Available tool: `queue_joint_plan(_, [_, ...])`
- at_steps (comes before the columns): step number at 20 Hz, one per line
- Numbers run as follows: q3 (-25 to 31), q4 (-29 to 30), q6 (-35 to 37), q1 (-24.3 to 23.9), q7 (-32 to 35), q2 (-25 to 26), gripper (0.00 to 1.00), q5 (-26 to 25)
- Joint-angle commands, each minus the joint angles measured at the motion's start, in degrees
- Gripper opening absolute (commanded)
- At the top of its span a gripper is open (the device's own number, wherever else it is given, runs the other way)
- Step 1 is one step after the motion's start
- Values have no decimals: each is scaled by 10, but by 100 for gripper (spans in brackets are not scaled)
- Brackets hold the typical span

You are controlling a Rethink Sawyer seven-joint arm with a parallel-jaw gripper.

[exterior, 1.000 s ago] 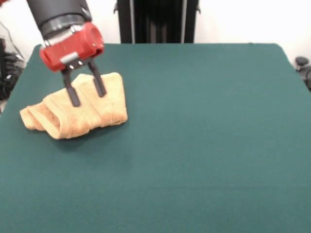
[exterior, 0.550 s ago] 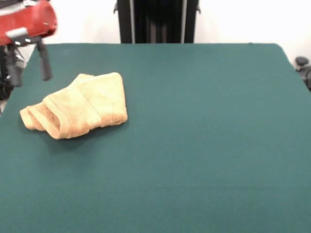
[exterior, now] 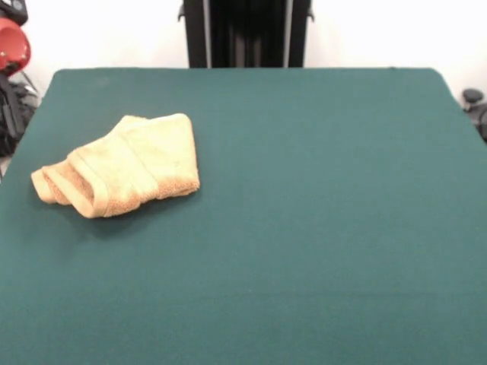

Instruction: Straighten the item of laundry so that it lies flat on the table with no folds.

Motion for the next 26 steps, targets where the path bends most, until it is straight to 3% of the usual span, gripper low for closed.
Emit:
queue_joint_plan(1, [50, -7, 86, 18, -225, 139, 100, -5])
queue_joint_plan(10, [61, -7, 86, 15, -221, 190, 100, -14])
queue_joint_plan(26, [50, 7, 1, 61, -108, 179, 100, -66])
